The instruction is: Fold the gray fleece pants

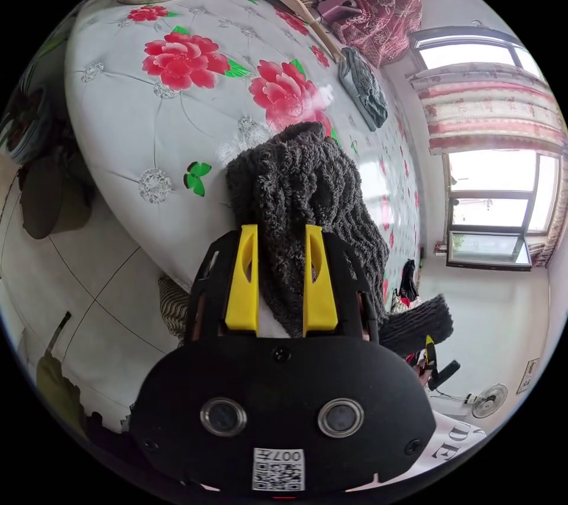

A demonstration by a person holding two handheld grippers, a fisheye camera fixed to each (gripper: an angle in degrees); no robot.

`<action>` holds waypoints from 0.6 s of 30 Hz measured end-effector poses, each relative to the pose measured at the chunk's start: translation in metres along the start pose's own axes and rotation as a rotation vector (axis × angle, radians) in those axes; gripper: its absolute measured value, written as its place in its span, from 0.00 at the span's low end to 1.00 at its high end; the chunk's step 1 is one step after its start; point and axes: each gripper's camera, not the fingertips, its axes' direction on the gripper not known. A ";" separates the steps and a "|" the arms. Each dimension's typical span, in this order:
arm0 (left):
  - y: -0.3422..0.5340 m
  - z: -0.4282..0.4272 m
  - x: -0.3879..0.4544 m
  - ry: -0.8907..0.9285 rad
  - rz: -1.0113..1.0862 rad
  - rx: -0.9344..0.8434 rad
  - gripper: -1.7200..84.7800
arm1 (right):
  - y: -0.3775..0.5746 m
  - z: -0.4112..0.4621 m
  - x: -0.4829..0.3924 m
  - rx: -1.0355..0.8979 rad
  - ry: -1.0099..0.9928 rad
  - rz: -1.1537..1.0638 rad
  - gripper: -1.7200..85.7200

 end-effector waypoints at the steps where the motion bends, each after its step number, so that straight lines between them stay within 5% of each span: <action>1: -0.005 0.001 -0.005 0.006 -0.002 -0.005 0.15 | -0.011 0.039 -0.034 -0.105 -0.011 -0.094 0.08; 6: -0.016 0.004 -0.023 0.043 -0.004 -0.027 0.16 | 0.002 0.205 -0.104 -0.590 -0.146 -0.175 0.08; 18: -0.025 -0.022 -0.064 0.068 -0.047 0.020 0.17 | -0.027 0.169 -0.091 -0.343 -0.210 0.000 0.09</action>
